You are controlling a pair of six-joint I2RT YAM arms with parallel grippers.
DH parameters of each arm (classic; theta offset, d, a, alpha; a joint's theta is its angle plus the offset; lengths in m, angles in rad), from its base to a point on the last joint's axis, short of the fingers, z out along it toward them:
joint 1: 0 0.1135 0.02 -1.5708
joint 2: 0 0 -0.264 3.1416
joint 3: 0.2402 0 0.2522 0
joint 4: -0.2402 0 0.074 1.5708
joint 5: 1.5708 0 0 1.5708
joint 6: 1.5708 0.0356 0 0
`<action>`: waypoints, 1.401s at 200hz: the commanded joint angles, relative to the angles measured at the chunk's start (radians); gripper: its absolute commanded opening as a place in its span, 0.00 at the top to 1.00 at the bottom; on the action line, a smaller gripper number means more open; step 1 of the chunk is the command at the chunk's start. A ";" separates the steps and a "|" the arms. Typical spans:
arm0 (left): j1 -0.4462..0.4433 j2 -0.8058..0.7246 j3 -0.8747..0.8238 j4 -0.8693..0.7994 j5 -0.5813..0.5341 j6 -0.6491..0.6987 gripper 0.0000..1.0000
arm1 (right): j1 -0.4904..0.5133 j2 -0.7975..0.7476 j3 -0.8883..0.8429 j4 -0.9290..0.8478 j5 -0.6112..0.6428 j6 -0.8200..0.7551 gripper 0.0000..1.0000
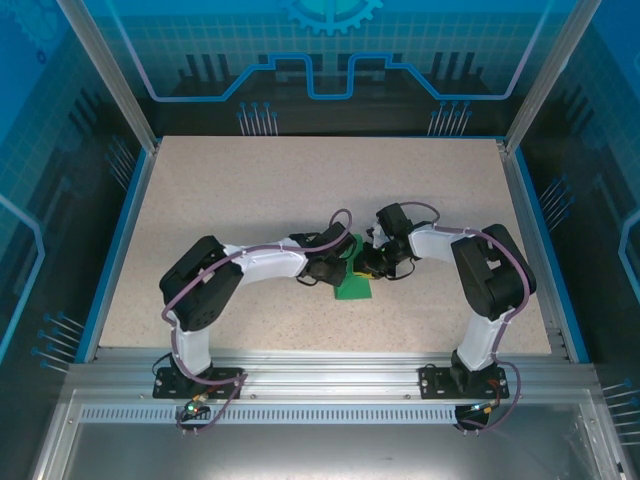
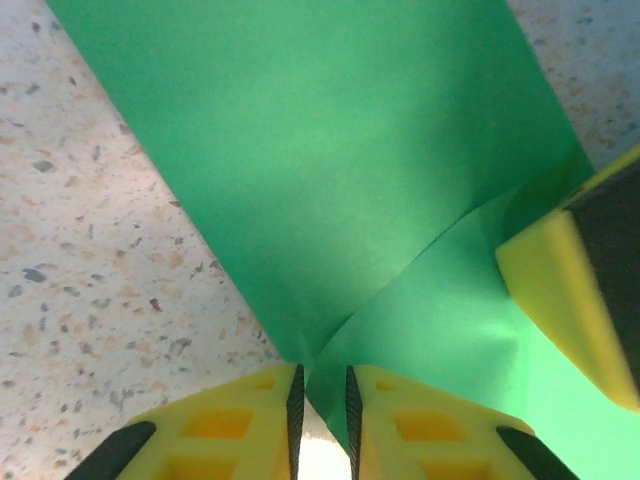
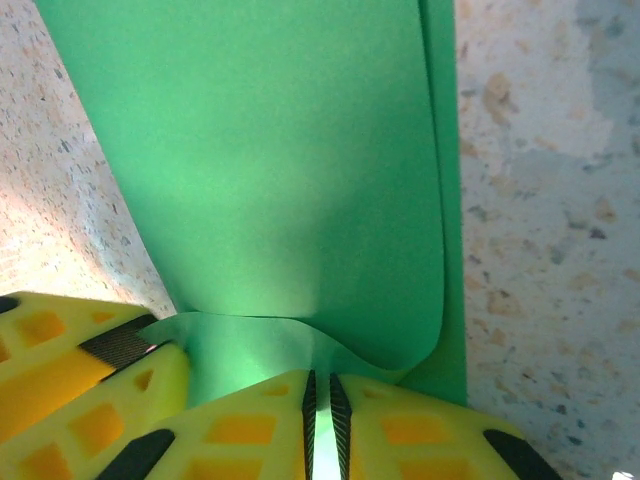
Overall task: Fold a paper plane with a square sheet of paper (fold left side to right side)
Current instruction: Fold the triangle a second time at the center of the table.
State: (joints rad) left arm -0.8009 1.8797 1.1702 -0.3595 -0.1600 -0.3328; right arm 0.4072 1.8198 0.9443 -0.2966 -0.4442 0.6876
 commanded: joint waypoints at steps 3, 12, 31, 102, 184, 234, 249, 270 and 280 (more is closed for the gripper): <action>0.011 -0.105 0.031 -0.030 -0.006 0.010 0.72 | -0.001 0.054 -0.019 -0.085 0.090 -0.014 0.83; 0.010 -0.133 0.027 -0.033 -0.003 0.008 0.69 | 0.000 0.054 -0.018 -0.085 0.091 -0.013 0.83; 0.011 -0.189 0.002 -0.030 0.023 -0.002 0.67 | -0.001 0.053 -0.016 -0.082 0.088 -0.013 0.83; 0.009 -0.246 -0.114 0.134 0.313 -0.068 0.66 | -0.001 0.053 -0.016 -0.081 0.086 -0.012 0.83; -0.002 -0.074 -0.069 0.133 0.345 -0.067 0.68 | -0.001 0.049 -0.012 -0.096 0.090 -0.020 0.83; -0.001 -0.052 -0.104 0.122 0.323 -0.063 0.68 | -0.001 0.052 -0.010 -0.101 0.097 -0.023 0.83; -0.001 -0.049 -0.114 0.115 0.310 -0.060 0.68 | -0.002 0.051 -0.010 -0.105 0.099 -0.025 0.83; -0.002 -0.041 -0.122 0.111 0.304 -0.059 0.68 | -0.002 0.051 -0.009 -0.108 0.102 -0.028 0.83; -0.001 -0.035 -0.125 0.111 0.304 -0.058 0.68 | -0.004 0.051 -0.009 -0.110 0.102 -0.028 0.83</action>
State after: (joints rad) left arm -0.8013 1.8202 1.0687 -0.2230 0.1604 -0.3931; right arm 0.4072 1.8225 0.9512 -0.3073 -0.4412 0.6754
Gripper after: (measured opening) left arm 0.320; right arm 0.168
